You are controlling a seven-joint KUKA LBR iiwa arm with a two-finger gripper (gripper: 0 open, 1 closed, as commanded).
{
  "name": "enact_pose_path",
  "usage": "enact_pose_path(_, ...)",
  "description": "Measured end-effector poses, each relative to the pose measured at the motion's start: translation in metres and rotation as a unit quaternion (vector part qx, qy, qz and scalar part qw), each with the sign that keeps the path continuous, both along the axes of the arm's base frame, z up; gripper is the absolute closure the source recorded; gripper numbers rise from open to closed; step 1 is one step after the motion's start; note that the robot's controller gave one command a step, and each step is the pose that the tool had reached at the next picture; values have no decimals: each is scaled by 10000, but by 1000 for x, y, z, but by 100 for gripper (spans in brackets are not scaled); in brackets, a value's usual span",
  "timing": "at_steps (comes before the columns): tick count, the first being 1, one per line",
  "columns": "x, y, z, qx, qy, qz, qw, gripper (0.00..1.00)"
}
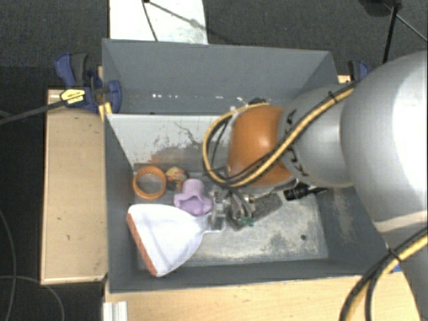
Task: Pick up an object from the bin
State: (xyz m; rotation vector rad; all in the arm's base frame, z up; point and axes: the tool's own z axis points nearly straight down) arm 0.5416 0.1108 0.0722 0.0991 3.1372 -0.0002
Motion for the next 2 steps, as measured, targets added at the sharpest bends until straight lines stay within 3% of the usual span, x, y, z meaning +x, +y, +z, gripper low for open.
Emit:
enact_pose_path(1, 0, 0, 0, 0, 0, -3, 10000, 100)
enact_pose_path(2, 2, -5, 193, 5, 12, 39, 10000, 100)
